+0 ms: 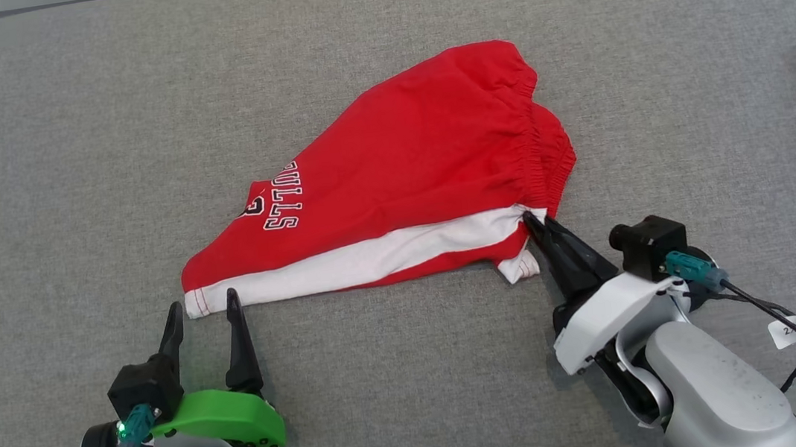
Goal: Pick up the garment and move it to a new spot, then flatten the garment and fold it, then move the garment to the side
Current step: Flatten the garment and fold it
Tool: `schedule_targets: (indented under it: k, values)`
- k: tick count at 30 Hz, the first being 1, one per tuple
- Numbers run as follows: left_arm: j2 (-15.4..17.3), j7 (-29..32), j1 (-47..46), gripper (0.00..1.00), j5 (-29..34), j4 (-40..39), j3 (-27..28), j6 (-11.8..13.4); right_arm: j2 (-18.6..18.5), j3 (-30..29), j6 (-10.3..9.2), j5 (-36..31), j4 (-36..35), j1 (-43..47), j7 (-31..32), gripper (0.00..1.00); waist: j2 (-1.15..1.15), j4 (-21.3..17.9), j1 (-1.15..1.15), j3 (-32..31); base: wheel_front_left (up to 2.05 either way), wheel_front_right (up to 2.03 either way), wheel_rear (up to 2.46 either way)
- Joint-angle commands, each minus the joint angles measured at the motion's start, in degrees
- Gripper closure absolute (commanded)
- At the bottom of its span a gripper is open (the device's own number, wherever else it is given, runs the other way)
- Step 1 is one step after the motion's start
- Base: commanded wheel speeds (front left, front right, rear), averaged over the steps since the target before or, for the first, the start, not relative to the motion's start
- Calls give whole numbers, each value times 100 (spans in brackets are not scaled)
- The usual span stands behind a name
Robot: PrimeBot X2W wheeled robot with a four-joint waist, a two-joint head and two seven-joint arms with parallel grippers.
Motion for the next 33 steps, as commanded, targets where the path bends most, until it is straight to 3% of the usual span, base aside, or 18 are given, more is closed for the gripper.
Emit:
schedule_targets:
  k: [1,18,19,20,21,26,33]
  values:
    - [23,4,0,0,-59,54,22,-39,-46,-56,-5,-16,-57,56,-16,100,0,-29,0,-12,0,0,0]
    - [23,5,-107,0,-569,505,166,-295,-23,-423,-6,-168,-311,128,-16,100,0,-322,0,20,0,0,0]
    - [22,7,-114,24,-580,517,143,-311,-20,-427,-6,-169,-312,131,-16,100,0,-324,0,19,0,0,0]
    - [22,7,-115,58,-599,533,117,-332,-17,-435,-6,-177,-314,138,-16,100,0,-325,0,15,0,0,0]
    - [22,7,-117,100,-588,532,102,-353,-14,-440,-5,-180,-315,146,-16,100,0,-323,0,12,0,0,0]
    - [25,4,-84,100,-448,291,127,-458,0,-491,-6,-188,-344,167,-16,100,0,-289,0,-56,0,0,0]
    - [24,4,-138,100,-97,-631,452,-607,12,-616,-6,-148,-665,64,-16,100,0,-294,0,-462,0,0,0]
